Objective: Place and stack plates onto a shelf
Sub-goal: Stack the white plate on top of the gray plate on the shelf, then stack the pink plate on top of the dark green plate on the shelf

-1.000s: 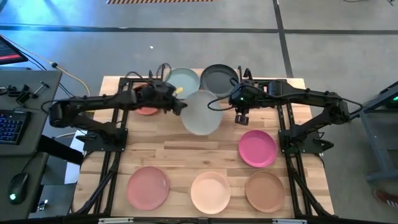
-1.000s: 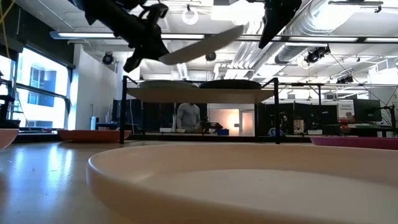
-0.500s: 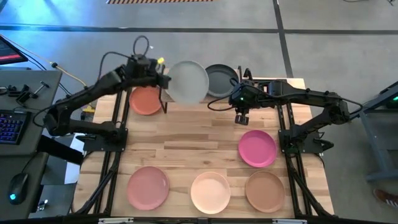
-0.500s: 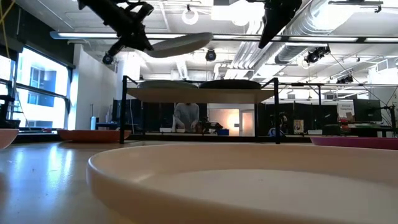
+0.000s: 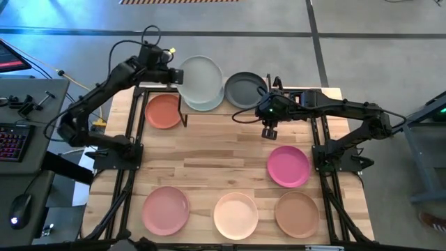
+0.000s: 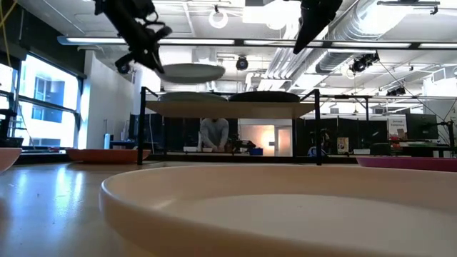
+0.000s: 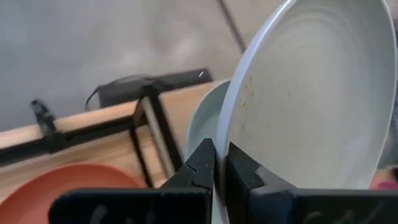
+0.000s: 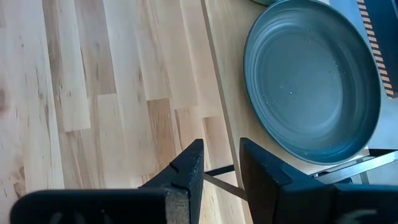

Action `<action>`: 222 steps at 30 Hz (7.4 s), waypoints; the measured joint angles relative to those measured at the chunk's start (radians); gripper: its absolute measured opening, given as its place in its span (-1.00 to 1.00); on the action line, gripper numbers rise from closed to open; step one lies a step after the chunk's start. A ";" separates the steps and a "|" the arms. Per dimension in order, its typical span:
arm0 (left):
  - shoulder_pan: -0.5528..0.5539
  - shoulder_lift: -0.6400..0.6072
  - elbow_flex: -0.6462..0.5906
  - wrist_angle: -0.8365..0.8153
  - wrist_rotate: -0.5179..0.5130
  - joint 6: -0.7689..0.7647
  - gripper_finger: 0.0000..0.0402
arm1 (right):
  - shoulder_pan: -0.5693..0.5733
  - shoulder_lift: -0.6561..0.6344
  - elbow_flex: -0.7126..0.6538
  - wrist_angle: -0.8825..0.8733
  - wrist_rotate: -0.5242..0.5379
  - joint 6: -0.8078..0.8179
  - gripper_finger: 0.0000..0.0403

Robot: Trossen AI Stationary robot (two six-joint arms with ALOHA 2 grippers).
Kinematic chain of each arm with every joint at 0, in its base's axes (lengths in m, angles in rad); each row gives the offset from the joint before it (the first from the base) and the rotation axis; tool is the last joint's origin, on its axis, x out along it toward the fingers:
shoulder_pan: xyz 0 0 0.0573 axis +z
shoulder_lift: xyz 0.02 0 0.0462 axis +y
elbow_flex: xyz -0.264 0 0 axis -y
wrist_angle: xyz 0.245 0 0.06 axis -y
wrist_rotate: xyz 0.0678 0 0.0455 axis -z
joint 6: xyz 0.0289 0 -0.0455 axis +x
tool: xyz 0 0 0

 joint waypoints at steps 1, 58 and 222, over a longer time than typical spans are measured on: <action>0.000 0.012 0.000 -0.006 0.000 0.009 -0.99 | 0.000 0.000 0.000 0.000 0.000 0.000 -0.59; 0.005 0.129 0.001 -0.080 0.095 0.044 -0.64 | 0.000 0.000 0.000 -0.053 -0.003 0.045 -0.59; -0.291 0.061 0.024 -0.264 0.031 0.105 -0.64 | 0.387 -0.701 -0.578 0.616 -0.020 0.938 -1.00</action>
